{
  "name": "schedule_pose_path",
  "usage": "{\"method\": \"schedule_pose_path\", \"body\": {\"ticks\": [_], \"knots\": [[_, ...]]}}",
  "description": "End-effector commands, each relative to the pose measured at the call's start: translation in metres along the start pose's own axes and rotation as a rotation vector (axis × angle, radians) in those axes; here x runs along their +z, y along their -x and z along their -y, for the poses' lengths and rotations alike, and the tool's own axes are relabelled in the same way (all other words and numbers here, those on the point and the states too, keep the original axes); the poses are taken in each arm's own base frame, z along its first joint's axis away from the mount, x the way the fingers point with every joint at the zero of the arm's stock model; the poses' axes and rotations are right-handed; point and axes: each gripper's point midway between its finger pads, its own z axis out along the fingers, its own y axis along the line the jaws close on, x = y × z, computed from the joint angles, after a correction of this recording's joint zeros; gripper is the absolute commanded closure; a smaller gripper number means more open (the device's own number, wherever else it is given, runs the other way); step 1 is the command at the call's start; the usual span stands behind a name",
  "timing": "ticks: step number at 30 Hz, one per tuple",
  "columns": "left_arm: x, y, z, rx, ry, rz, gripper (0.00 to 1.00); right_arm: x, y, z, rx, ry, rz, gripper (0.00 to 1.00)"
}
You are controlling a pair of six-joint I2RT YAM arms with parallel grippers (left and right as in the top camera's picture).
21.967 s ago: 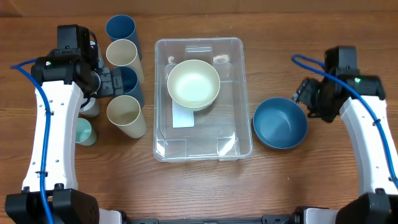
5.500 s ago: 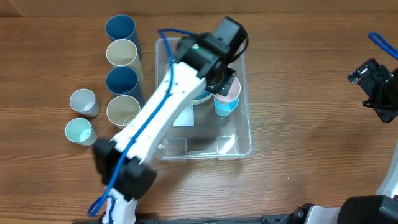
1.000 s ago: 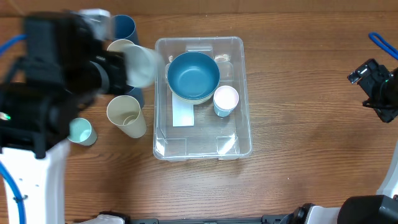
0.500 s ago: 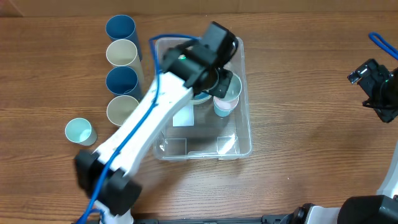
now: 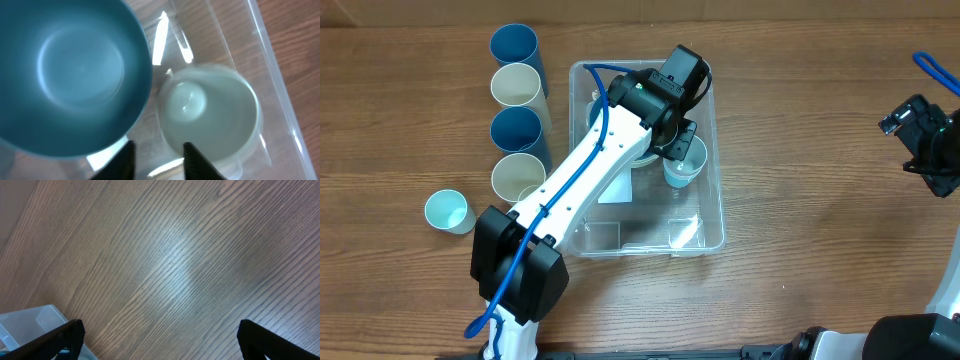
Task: Pack container
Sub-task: 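Carry the grey cup into the bin and drop it onto the pink cup, then move left gripper to the mint cup and grasp its rim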
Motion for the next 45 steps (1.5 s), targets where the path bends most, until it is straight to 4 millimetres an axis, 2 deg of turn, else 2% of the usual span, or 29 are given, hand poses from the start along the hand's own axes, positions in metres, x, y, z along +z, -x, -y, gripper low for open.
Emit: {"method": "schedule_pose_path", "body": {"ticks": [1, 4, 6, 9, 11, 15, 19, 22, 23, 25, 28, 31, 38, 41, 45], "knots": [[-0.083, 0.026, -0.019, -0.033, 0.041, 0.156, 0.37, -0.004, 0.004, -0.001, 0.006, 0.006, 0.017, 0.00], [-0.135, 0.019, -0.041, -0.063, 0.096, 0.207, 0.35, -0.004, 0.004, -0.001, 0.006, 0.006, 0.017, 0.00], [-0.175, 0.004, -0.068, -0.117, 0.168, 0.236, 0.34, -0.004, 0.004, -0.001, 0.006, 0.006, 0.017, 0.00], [-0.207, -0.026, -0.105, -0.237, 0.254, 0.232, 0.34, -0.004, 0.004, -0.001, 0.006, 0.006, 0.017, 0.00], [-0.222, -0.043, -0.126, -0.304, 0.281, 0.231, 0.39, -0.004, 0.004, -0.001, 0.006, 0.006, 0.017, 0.00], [-0.244, -0.072, -0.163, -0.446, 0.291, 0.254, 0.38, -0.004, 0.004, -0.001, 0.006, 0.006, 0.017, 0.00], [-0.255, -0.130, -0.217, -0.642, 0.384, 0.218, 0.34, -0.004, 0.004, -0.001, 0.006, 0.006, 0.017, 0.00], [-0.246, -0.174, -0.244, -0.806, 0.413, 0.143, 0.33, -0.004, 0.004, -0.001, 0.006, 0.006, 0.017, 0.00], [-0.231, -0.195, -0.255, -0.896, 0.380, 0.100, 0.33, -0.004, 0.004, -0.001, 0.006, 0.006, 0.017, 0.00], [-0.213, -0.205, -0.260, -0.940, 0.307, 0.086, 0.32, -0.004, 0.004, -0.001, 0.006, 0.006, 0.017, 0.00], [-0.175, -0.225, -0.281, -1.058, 0.240, 0.060, 0.30, -0.004, 0.004, -0.001, 0.006, 0.006, 0.018, 0.00], [-0.130, -0.250, -0.303, -1.184, 0.188, 0.029, 0.28, -0.004, 0.004, -0.001, 0.006, 0.006, 0.017, 0.00], [-0.059, -0.272, -0.325, -1.263, 0.126, 0.005, 0.34, -0.004, 0.004, -0.001, 0.006, 0.006, 0.017, 0.00], [-0.041, -0.276, -0.330, -1.266, 0.125, -0.010, 0.37, -0.004, 0.004, -0.001, 0.006, 0.006, 0.017, 0.00], [-0.027, -0.276, -0.338, -1.266, 0.128, -0.020, 0.46, -0.004, 0.004, -0.001, 0.006, 0.006, 0.017, 0.00]]}}
